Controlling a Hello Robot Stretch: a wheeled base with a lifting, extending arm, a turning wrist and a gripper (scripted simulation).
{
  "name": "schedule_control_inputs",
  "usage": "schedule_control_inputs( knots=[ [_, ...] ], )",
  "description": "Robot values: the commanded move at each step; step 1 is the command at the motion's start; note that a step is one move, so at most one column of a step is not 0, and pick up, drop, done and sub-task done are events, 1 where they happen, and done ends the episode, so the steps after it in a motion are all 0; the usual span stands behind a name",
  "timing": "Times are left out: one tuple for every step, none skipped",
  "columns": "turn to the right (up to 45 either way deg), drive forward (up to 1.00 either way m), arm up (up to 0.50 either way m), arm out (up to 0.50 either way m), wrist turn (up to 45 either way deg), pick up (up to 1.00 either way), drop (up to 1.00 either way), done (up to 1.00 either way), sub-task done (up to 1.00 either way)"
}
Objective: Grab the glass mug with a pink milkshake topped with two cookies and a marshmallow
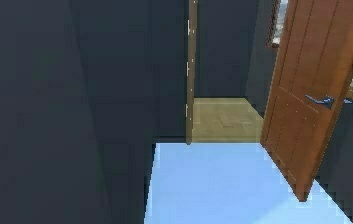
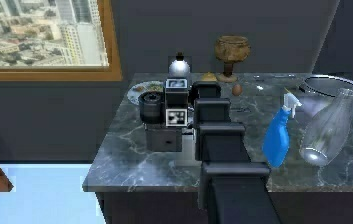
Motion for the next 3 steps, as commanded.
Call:
schedule_control_inputs(
  knots=[
    [0.0,0.0,0.0,0.0,9.0,0.0,0.0,0.0,0.0],
    [0.0,0.0,0.0,0.0,0.0,1.0,0.0,0.0,0.0],
    [0.0,0.0,0.0,0.0,0.0,0.0,0.0,1.0,0.0]
  ],
)
